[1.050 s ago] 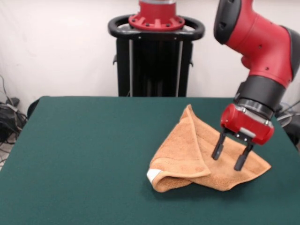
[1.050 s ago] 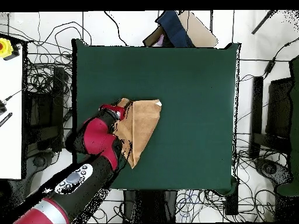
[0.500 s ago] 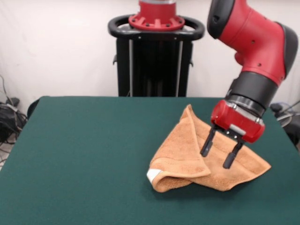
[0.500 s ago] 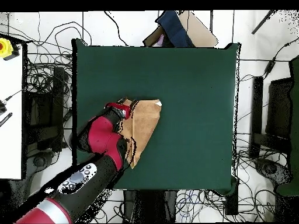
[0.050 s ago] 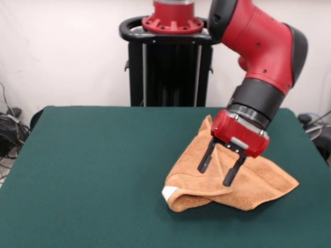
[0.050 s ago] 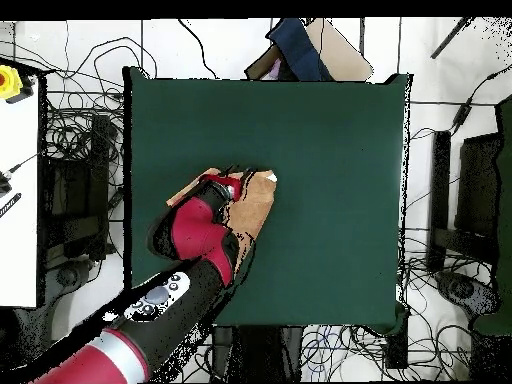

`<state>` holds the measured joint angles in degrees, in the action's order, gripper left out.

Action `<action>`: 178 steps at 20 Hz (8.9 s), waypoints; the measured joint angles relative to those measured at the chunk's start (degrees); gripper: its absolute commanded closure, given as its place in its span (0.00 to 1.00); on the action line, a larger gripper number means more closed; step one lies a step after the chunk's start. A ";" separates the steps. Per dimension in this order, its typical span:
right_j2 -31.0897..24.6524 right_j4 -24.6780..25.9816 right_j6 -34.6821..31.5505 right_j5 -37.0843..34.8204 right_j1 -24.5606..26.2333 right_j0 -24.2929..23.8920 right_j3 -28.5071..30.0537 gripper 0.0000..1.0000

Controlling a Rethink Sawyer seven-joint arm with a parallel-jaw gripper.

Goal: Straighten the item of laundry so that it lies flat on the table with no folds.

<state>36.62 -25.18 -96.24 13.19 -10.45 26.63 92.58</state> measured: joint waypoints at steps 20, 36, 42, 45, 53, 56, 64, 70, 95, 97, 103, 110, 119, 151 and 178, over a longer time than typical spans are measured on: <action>-18.60 11.45 0.00 1.54 -7.50 -13.59 5.57 0.00; -21.16 10.17 0.00 1.85 -7.76 -11.40 7.61 0.00; -15.68 4.05 0.00 4.86 -4.84 -3.40 7.59 0.00; -13.32 2.39 0.00 6.44 -3.56 -0.35 7.57 0.00; -9.13 0.55 0.00 7.35 -1.85 1.64 7.57 0.00; -7.98 0.49 0.00 7.35 -1.53 1.62 7.57 0.00; -6.80 1.36 0.00 8.26 -1.32 -0.15 7.56 0.00; -8.67 5.56 0.00 9.09 -2.07 -4.81 7.57 0.00; -15.94 7.14 0.00 1.74 -5.70 -6.78 7.57 0.00; -15.80 6.33 0.00 -0.12 -5.69 -5.22 7.56 0.00; -15.66 6.32 0.00 2.84 -4.30 -4.72 7.40 0.00; -14.52 6.15 0.00 12.19 -1.67 -4.71 7.39 0.00; -14.19 3.40 0.00 15.31 0.10 -4.02 7.39 0.00; -4.75 -0.66 0.00 15.29 2.82 0.45 7.38 0.00; -24.73 19.84 0.00 3.16 -9.02 -25.37 7.15 0.00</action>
<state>11.90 -5.34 -96.24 16.35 -19.47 1.26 99.73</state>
